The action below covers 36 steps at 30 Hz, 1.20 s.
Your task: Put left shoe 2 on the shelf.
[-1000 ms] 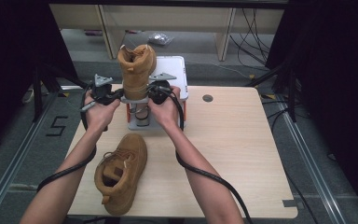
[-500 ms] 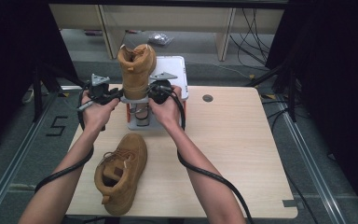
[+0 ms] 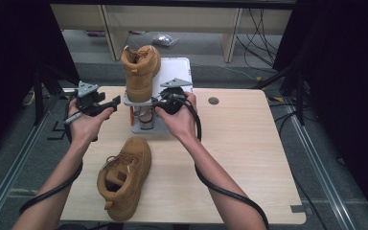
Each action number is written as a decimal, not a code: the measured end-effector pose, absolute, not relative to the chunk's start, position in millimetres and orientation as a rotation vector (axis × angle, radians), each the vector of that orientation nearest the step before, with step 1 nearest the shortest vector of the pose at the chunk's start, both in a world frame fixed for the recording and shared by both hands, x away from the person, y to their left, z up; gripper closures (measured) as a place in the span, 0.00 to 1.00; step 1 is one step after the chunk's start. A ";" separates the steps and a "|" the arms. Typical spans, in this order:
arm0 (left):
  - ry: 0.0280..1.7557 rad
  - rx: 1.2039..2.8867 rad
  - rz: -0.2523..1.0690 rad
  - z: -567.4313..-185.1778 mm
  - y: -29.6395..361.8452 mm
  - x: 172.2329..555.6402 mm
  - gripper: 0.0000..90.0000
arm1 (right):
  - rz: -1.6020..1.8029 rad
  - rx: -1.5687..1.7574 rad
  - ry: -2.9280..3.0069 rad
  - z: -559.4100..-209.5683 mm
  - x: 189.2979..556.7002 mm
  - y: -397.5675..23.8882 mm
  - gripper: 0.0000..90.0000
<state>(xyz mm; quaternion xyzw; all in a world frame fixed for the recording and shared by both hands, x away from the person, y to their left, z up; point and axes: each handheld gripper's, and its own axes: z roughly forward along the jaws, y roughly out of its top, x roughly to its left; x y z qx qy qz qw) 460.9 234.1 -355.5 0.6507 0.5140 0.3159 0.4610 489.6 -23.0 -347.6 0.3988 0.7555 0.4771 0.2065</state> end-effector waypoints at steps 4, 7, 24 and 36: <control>1.248 1.621 0.749 -364.1 237.1 450.5 0.41 | 1.322 1.092 2.157 -352.2 474.6 -28.5 0.57; 1.241 1.635 0.735 -368.9 238.4 442.1 0.41 | 1.315 1.113 2.199 -361.8 463.3 -32.2 0.56; 1.211 1.700 0.619 -379.4 240.0 390.6 0.40 | 1.219 1.154 2.380 -395.3 429.3 -42.6 0.51; 1.233 1.722 0.568 -383.7 239.2 363.4 0.43 | 1.164 1.216 2.365 -402.9 427.2 -67.6 0.50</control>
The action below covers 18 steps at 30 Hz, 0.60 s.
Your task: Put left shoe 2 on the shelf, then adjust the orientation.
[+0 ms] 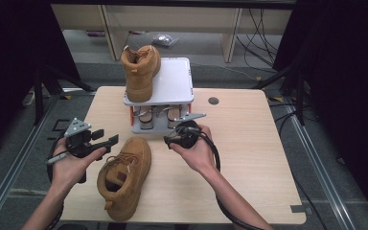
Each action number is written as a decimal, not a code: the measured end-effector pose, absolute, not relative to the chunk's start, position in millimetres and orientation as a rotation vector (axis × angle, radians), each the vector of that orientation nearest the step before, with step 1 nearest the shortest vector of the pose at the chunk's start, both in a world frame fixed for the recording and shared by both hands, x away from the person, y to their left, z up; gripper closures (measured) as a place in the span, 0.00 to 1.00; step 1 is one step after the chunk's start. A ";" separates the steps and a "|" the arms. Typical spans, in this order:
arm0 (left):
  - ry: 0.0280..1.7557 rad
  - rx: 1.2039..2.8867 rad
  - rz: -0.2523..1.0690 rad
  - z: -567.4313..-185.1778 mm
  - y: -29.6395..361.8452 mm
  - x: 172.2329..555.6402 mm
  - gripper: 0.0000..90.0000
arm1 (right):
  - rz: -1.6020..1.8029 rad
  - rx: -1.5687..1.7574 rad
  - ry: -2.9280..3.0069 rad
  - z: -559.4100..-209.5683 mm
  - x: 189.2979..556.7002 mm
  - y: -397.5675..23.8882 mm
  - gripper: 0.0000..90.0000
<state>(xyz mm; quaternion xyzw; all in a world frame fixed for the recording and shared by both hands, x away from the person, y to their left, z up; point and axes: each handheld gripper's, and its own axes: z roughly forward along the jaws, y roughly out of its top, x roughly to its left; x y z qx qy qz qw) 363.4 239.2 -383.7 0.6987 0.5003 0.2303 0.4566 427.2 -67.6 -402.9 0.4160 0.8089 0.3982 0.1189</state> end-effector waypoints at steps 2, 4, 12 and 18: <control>1.230 1.725 0.560 -385.8 239.6 360.9 0.43 | 1.181 1.228 2.358 -404.0 427.2 -69.7 0.50; 1.241 1.740 0.555 -387.7 239.8 356.5 0.42 | 1.174 1.233 2.356 -404.7 427.0 -72.0 0.49; 1.248 1.734 0.537 -390.8 243.5 346.6 0.43 | 1.159 1.252 2.368 -407.4 424.5 -69.6 0.49; 1.263 1.720 0.547 -392.5 246.6 346.3 0.43 | 1.174 1.242 2.407 -407.8 416.6 -59.8 0.50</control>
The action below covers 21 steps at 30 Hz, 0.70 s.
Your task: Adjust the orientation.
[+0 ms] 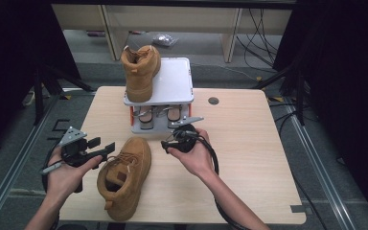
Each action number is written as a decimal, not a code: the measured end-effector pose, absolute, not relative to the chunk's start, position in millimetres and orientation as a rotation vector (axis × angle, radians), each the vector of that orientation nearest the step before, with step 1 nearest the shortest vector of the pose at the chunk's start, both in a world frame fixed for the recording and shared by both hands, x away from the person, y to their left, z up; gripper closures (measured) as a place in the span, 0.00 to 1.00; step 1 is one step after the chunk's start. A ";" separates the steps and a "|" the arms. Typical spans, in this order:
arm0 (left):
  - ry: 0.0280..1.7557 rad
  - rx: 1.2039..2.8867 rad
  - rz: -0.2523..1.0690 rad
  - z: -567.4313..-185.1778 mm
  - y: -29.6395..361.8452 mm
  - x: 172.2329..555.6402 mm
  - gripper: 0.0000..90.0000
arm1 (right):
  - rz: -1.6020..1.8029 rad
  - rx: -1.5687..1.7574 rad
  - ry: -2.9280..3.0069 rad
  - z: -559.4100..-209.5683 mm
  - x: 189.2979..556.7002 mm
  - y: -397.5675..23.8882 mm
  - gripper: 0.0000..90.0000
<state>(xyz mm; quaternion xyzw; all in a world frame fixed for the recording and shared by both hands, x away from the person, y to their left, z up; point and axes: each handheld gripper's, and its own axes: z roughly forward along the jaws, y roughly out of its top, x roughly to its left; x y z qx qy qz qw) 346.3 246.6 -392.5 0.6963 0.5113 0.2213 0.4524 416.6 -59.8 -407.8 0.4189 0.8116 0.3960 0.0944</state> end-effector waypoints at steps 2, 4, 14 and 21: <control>1.257 1.716 0.543 -393.0 246.6 346.4 0.43 | 1.173 1.222 2.418 -406.8 414.1 -56.7 0.50; 1.261 1.709 0.545 -392.9 246.3 345.2 0.42 | 1.188 1.235 2.429 -405.0 410.8 -53.3 0.51; 1.254 1.714 0.544 -394.6 243.5 344.3 0.42 | 1.234 1.156 2.547 -400.2 392.0 -23.0 0.53; 1.254 1.745 0.512 -397.6 237.9 340.7 0.44 | 1.243 1.136 2.573 -399.8 388.8 -12.9 0.53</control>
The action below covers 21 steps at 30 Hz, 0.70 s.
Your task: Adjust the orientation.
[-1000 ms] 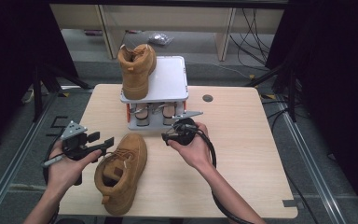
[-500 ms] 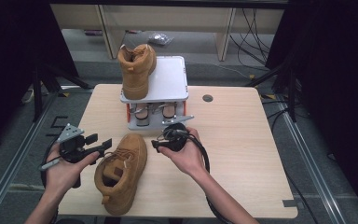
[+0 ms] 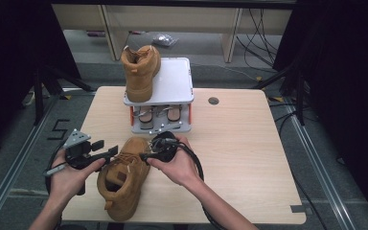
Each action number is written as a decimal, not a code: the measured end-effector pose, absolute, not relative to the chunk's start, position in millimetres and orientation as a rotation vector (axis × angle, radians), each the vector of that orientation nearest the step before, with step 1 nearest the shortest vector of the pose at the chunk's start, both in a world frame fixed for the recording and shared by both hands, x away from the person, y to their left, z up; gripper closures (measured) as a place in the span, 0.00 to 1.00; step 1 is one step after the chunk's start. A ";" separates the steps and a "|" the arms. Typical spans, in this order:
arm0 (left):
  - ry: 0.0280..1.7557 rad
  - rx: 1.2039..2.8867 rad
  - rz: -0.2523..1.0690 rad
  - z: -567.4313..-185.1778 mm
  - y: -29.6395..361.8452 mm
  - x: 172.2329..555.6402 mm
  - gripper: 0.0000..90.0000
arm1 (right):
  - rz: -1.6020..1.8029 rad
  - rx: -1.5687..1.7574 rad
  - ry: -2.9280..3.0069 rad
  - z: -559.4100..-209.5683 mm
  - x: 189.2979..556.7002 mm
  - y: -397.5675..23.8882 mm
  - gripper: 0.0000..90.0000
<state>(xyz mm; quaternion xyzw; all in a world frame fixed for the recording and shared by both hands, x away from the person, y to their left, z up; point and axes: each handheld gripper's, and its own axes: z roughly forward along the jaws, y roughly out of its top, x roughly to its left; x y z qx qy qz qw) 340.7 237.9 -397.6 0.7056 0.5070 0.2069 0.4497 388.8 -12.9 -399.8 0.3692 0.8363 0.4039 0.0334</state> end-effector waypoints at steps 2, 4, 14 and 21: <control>1.251 1.748 0.494 -397.9 237.2 334.8 0.45 | 1.241 1.148 2.573 -401.0 388.9 -15.4 0.53; 1.255 1.754 0.475 -397.7 237.9 329.3 0.46 | 1.238 1.144 2.570 -401.9 388.9 -17.2 0.53; 1.328 1.763 0.369 -392.8 244.9 305.1 0.56 | 1.220 1.177 2.564 -405.7 389.2 -24.0 0.53; 1.377 1.742 0.296 -407.3 246.5 301.6 0.60 | 1.211 1.169 2.569 -408.7 390.1 -24.4 0.53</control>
